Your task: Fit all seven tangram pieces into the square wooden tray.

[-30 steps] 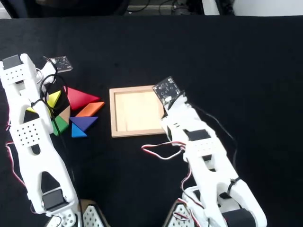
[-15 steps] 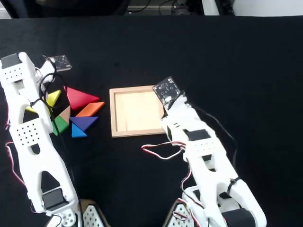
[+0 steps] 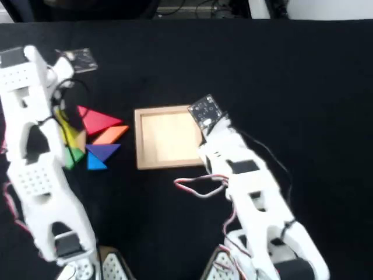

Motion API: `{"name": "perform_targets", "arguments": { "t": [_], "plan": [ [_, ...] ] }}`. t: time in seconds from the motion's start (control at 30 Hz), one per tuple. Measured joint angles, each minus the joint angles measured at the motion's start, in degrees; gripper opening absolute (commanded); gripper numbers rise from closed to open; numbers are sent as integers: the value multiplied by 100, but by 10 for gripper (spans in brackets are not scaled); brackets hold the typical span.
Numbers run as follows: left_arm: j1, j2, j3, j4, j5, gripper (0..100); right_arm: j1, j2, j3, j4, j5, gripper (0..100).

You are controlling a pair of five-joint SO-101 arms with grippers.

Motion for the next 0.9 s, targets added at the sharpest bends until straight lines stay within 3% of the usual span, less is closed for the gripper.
{"name": "perform_targets", "arguments": {
  "t": [0.23,0.47,0.63,0.9],
  "plan": [
    [844,-1723,1451,9,2251,29,0,0,0,0,0,11],
    [949,-2409,1635,-9,2075,30,0,0,0,0,0,11],
    [633,-2409,1644,-123,2251,30,0,0,0,0,0,11],
    [-158,-1714,1644,-2198,4589,30,0,0,0,0,0,11]
  ]
}}
